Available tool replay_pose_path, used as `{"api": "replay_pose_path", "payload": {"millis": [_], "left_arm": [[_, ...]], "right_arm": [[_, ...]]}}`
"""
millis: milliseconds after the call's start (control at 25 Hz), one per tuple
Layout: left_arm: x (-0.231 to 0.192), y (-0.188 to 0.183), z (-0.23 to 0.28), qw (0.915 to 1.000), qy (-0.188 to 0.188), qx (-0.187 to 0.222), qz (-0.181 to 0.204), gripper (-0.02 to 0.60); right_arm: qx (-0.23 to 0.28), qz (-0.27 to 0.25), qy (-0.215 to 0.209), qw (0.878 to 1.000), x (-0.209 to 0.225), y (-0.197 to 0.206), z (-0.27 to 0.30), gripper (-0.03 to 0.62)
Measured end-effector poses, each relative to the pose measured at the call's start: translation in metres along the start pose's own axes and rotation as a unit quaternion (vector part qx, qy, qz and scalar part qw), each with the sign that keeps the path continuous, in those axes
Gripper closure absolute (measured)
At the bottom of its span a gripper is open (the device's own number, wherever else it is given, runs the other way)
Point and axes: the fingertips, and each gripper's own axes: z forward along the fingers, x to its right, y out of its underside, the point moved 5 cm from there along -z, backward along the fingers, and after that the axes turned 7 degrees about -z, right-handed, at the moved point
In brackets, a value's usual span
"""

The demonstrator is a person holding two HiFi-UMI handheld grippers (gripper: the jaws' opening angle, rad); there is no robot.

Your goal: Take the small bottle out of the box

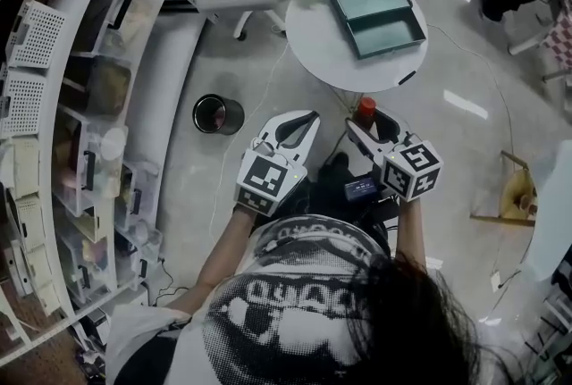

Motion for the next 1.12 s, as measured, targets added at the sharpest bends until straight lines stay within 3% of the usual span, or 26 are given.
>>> {"api": "replay_pose_path", "payload": {"millis": [560, 1120], "left_arm": [[0.004, 0.019, -0.067, 0.9987, 0.021, 0.047, 0.001, 0.568], [0.010, 0.044, -0.105, 0.9982, 0.034, 0.048, 0.003, 0.568]], "right_arm": [[0.014, 0.002, 0.019, 1.000, -0.064, 0.005, -0.003, 0.367], [0.016, -0.012, 0.024, 1.000, -0.107, 0.017, -0.002, 0.367]]}}
